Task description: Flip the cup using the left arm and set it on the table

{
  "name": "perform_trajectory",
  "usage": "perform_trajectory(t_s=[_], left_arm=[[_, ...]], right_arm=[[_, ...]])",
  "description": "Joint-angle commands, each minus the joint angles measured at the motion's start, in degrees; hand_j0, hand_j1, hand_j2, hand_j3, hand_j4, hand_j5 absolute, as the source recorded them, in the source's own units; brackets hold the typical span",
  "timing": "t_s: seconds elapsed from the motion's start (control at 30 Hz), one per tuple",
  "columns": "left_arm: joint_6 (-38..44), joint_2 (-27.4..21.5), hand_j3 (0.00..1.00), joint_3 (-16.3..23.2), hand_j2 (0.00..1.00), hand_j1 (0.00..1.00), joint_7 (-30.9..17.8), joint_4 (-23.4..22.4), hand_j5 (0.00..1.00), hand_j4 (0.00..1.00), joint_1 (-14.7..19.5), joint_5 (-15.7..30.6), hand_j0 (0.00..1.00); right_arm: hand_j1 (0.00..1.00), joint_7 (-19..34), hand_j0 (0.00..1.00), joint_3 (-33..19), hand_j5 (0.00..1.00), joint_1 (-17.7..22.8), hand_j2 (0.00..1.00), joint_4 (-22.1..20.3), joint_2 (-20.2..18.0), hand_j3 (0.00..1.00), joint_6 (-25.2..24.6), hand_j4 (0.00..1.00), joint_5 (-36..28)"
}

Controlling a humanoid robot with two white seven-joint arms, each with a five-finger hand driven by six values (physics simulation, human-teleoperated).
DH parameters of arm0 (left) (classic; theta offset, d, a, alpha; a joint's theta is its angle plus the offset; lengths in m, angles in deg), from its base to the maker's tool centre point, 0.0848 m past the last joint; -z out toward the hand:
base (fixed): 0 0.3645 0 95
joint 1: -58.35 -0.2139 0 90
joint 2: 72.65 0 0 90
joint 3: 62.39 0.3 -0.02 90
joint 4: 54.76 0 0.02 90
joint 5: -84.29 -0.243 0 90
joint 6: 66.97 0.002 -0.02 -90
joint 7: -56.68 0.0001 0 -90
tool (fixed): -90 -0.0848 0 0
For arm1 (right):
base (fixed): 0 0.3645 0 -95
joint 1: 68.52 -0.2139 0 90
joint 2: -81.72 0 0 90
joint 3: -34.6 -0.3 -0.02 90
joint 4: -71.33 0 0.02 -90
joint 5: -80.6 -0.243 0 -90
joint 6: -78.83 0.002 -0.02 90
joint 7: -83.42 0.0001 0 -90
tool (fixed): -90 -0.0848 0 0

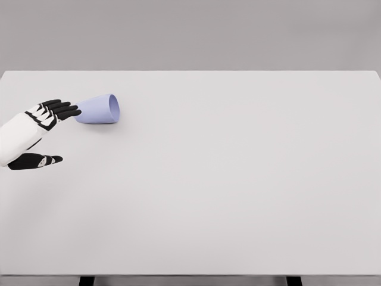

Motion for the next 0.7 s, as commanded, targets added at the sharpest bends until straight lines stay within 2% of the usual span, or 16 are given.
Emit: perform_trajectory(t_s=[0.0,0.47,0.57,0.6,0.63,0.67], left_arm=[[-0.01,-0.07,1.0,0.02,1.0,1.0,0.03,-0.09,1.0,1.0,0.0,0.34,1.0],[-0.01,-0.25,1.0,-0.6,1.0,1.0,0.21,0.0,1.0,1.0,0.26,-0.8,1.0],[-0.01,-1.04,1.0,-2.27,1.0,1.0,-0.14,0.17,1.0,1.0,0.79,0.34,1.0],[-0.01,-2.52,1.0,-2.18,1.0,1.0,-1.97,0.26,1.0,1.0,0.88,0.95,1.0],[-0.01,-3.59,1.0,-2.18,1.0,1.0,-9.87,0.61,1.0,1.0,1.23,5.16,1.0],[-0.01,-3.33,1.0,-2.18,1.0,1.0,-24.71,0.61,1.0,1.0,3.86,14.03,1.0]], right_arm=[[1.0,-0.08,1.0,-0.03,1.0,0.0,1.0,-0.13,0.0,1.0,0.03,1.0,0.02],[1.0,-0.08,1.0,-0.03,1.0,0.09,1.0,0.13,0.0,1.0,-0.14,1.0,-0.06],[1.0,-0.08,1.0,-0.03,1.0,0.09,1.0,0.13,0.0,1.0,-0.14,1.0,-0.06],[1.0,-0.08,1.0,-0.03,1.0,0.09,1.0,0.13,0.0,1.0,-0.14,1.0,-0.06],[1.0,-0.08,1.0,-0.03,1.0,0.09,1.0,0.13,0.0,1.0,-0.14,1.0,-0.06],[1.0,-0.08,1.0,-0.03,1.0,0.09,1.0,0.13,0.0,1.0,-0.14,1.0,-0.06]])
